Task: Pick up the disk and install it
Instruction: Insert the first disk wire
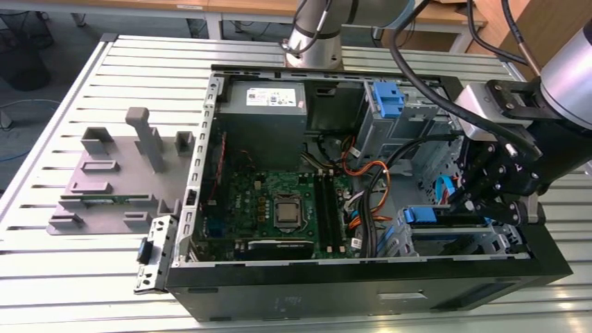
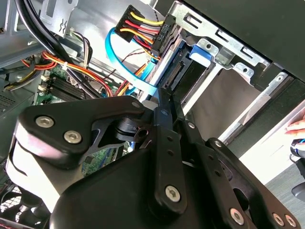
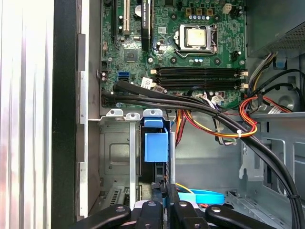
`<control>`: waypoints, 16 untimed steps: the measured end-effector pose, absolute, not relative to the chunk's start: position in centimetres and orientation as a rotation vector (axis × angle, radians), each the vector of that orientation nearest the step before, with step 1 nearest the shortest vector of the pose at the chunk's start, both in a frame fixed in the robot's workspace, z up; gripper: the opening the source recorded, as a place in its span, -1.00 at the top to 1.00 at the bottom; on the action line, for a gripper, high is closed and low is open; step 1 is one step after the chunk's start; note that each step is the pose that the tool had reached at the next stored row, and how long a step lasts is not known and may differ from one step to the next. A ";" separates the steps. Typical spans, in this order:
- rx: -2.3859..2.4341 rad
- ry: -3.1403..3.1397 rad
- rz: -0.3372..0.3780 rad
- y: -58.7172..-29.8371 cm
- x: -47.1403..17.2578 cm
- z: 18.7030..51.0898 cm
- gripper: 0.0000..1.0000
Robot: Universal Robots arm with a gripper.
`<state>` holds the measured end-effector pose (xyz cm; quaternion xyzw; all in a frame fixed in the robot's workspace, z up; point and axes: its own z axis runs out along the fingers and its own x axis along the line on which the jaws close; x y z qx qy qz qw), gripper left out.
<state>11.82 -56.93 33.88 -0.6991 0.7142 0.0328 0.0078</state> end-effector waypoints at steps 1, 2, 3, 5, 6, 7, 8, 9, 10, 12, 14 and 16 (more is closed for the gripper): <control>-2.185 2.233 0.103 -56.9 11.8 33.8 0.69; -2.185 2.233 0.103 -56.9 11.8 33.8 0.69; -2.186 2.233 0.102 -56.9 11.8 33.8 0.69; -2.185 2.233 0.103 -56.9 11.8 33.8 0.69; -2.183 2.235 0.102 -56.9 11.7 33.8 0.69; -2.183 2.235 0.102 -56.9 11.7 33.8 0.69; -2.183 2.235 0.103 -56.9 11.7 33.7 0.69; -2.183 2.235 0.102 -56.9 11.7 33.7 0.69; -2.183 2.235 0.102 -56.9 11.7 33.7 0.69; -2.183 2.235 0.102 -56.9 11.7 33.7 0.69; -2.183 2.235 0.102 -56.9 11.7 33.7 0.69; -2.183 2.235 0.102 -56.9 11.7 33.7 0.69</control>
